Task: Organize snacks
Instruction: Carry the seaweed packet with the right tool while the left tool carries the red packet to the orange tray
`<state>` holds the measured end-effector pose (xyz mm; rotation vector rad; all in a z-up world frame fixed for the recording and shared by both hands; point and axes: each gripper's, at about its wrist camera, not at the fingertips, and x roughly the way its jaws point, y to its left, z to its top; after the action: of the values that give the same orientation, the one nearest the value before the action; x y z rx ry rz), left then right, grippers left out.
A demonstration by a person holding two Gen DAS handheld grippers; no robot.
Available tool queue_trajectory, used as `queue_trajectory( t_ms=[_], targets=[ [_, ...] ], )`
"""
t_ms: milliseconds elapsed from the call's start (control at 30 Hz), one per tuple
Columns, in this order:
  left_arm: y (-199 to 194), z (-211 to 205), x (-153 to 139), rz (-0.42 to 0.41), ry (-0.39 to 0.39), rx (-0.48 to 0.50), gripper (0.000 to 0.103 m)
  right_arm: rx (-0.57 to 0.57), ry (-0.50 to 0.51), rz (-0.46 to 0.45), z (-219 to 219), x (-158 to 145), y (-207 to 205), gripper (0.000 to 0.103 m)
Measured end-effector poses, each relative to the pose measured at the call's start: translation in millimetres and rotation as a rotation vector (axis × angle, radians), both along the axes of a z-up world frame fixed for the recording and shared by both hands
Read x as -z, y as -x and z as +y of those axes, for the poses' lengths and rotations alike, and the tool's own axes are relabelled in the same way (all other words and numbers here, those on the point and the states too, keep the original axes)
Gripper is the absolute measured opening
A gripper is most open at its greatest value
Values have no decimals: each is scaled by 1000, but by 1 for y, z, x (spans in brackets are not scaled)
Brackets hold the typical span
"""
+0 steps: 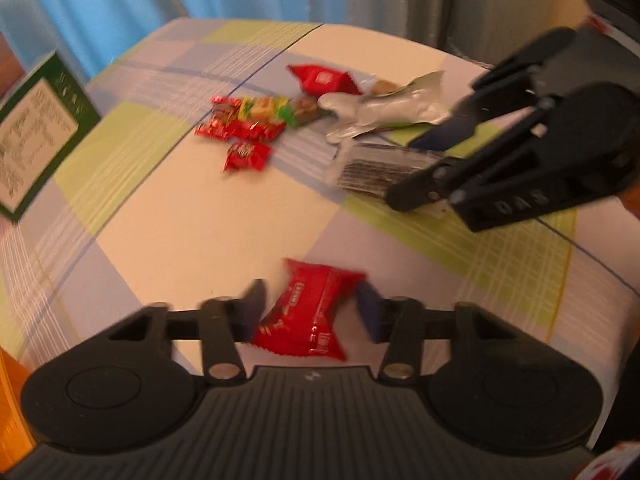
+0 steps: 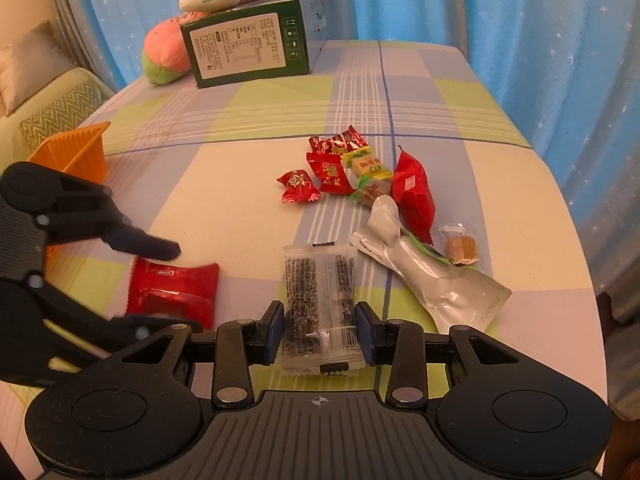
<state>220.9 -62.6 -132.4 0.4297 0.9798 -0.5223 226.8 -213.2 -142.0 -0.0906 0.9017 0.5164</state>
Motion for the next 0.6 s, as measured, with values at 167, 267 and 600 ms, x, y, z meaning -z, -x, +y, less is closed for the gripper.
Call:
queue_trajectory(
  t_ms=[167, 267, 600],
  targets=[
    [-2, 13, 5, 31, 86, -163, 26, 1, 7, 6, 1, 3, -1, 39],
    [0, 19, 6, 25, 126, -251, 24, -5, 15, -3, 4, 6, -2, 39],
    [10, 38, -13, -15, 205, -400, 23, -25, 38, -21, 13, 0, -3, 38]
  ],
)
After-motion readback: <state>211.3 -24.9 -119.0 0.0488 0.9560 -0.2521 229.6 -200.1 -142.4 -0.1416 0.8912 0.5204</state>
